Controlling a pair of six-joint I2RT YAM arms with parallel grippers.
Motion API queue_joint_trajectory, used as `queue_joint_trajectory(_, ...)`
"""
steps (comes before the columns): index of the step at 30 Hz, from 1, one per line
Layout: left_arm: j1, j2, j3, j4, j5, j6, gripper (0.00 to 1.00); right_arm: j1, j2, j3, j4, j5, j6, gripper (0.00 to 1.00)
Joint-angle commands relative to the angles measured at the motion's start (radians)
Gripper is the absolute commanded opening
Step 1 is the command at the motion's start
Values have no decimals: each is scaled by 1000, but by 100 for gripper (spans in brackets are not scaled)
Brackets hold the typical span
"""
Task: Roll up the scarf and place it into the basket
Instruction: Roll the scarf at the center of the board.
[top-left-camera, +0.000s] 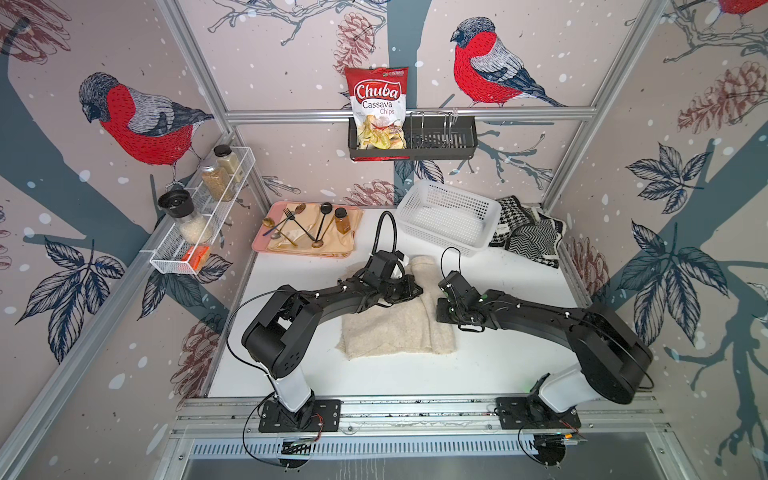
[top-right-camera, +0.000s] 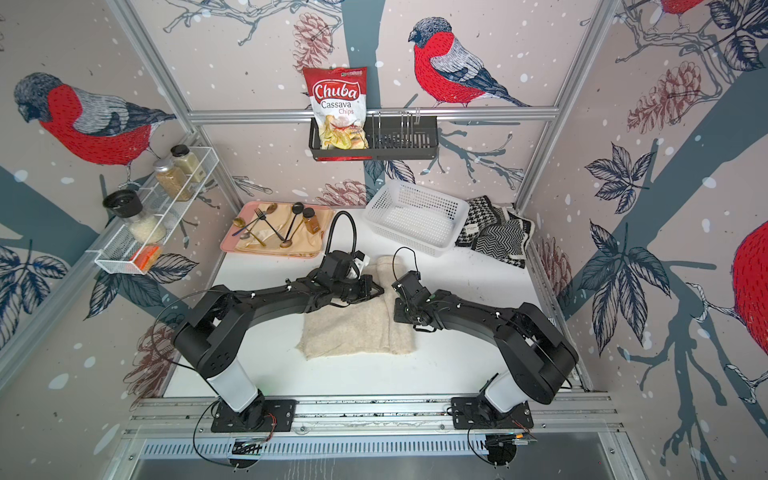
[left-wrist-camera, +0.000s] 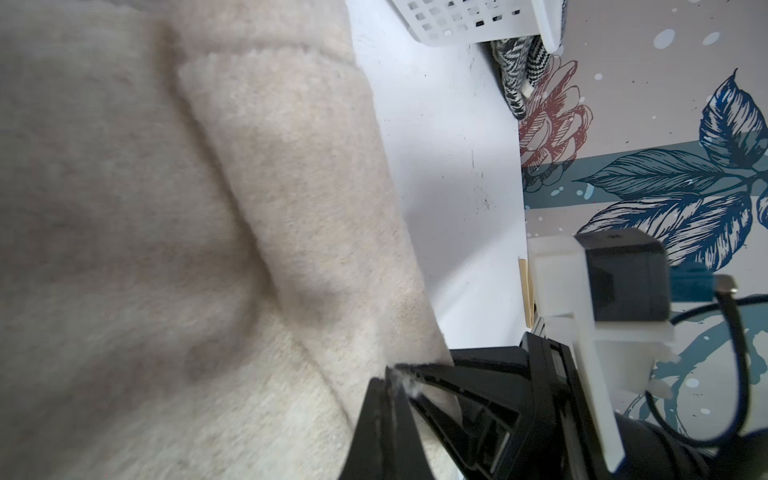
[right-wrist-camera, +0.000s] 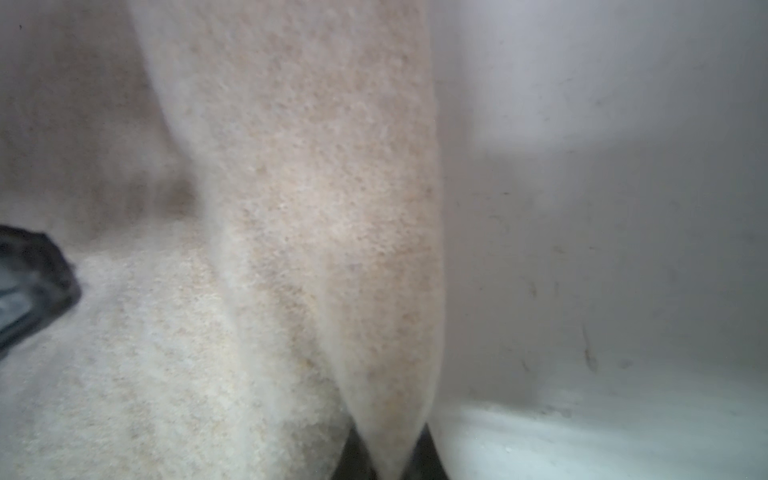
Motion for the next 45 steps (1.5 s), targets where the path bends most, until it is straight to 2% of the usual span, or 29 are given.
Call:
queue_joint_trajectory(1, -3, -1, 1, -4, -12, 17, 0, 28, 13, 42, -69, 101, -12, 0)
queue_joint_trajectory(7, -2, 36, -9, -29, -34, 6, 0, 102, 81, 170, -180, 261, -18, 0)
queue_joint_trajectory(11, 5, 26, -29, -5, -31, -5, 0, 153, 112, 216, -229, 324, -23, 0)
queue_joint_trajectory(18, 8, 30, -6, -38, -42, 7, 0, 239, 67, 158, -68, 398, -112, 0)
queue_joint_trajectory(22, 27, 25, -54, -3, -21, -12, 0, 293, 102, 182, -46, 459, -162, 0)
queue_joint_trajectory(27, 56, -14, -91, 5, -15, -10, 0, 304, 116, 186, -24, 445, -163, 0)
queue_joint_trajectory(31, 56, -6, -91, 9, -3, 1, 0, 282, 95, 161, 8, 375, -167, 6)
queue_joint_trajectory(36, 52, -14, -104, 69, 27, -31, 0, 239, 69, 117, 41, 301, -154, 7)
queue_joint_trajectory(39, 44, -6, -92, 76, 22, -29, 0, 227, 50, 100, 67, 269, -165, 14)
queue_joint_trajectory(44, 30, 84, -35, 82, 29, -47, 0, 202, 4, 61, 143, 158, -179, 45)
queue_joint_trajectory(45, 27, 101, -22, 74, 22, -49, 0, 192, -11, 47, 161, 133, -178, 47)
